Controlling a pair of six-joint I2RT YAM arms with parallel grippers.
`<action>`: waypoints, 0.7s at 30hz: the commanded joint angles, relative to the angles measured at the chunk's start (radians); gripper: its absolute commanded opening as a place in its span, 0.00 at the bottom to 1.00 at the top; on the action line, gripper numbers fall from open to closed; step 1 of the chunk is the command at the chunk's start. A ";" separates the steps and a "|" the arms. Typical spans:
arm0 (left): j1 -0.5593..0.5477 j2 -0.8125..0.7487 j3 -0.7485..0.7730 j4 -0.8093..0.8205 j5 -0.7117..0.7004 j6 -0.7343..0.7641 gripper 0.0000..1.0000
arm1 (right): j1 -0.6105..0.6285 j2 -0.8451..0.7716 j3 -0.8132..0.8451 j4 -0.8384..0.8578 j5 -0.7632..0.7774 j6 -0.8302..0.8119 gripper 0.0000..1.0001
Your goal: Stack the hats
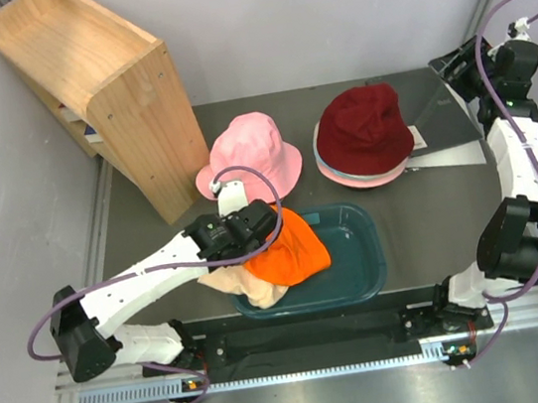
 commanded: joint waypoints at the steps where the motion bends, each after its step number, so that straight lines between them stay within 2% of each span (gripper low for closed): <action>1: 0.006 0.021 -0.044 0.050 -0.008 -0.031 0.58 | 0.015 -0.086 -0.001 0.009 0.004 -0.031 0.66; 3: 0.012 0.029 -0.062 0.050 -0.014 -0.034 0.57 | 0.023 -0.097 -0.004 0.003 0.010 -0.043 0.66; 5: 0.019 0.041 -0.067 0.046 -0.019 -0.037 0.45 | 0.029 -0.113 -0.008 -0.002 0.013 -0.044 0.66; 6: 0.017 0.041 -0.069 0.047 -0.020 -0.031 0.35 | 0.036 -0.120 -0.008 -0.002 0.012 -0.043 0.66; 7: 0.017 0.035 -0.060 0.050 -0.028 -0.029 0.06 | 0.041 -0.125 -0.007 -0.005 0.013 -0.044 0.66; 8: 0.017 0.029 -0.053 0.052 -0.031 -0.028 0.00 | 0.047 -0.129 0.004 -0.007 0.010 -0.044 0.66; 13: 0.016 -0.084 0.008 0.177 -0.010 0.171 0.00 | 0.079 -0.139 0.126 -0.007 -0.002 -0.028 0.65; 15: 0.016 -0.159 0.008 0.297 0.024 0.303 0.00 | 0.081 -0.107 0.201 0.009 -0.042 -0.008 0.65; 19: 0.016 -0.268 0.008 0.481 0.124 0.492 0.00 | 0.102 -0.024 0.499 -0.016 -0.192 -0.012 0.65; 21: 0.016 -0.310 0.014 0.577 0.156 0.575 0.00 | 0.142 -0.001 0.557 -0.005 -0.243 -0.017 0.65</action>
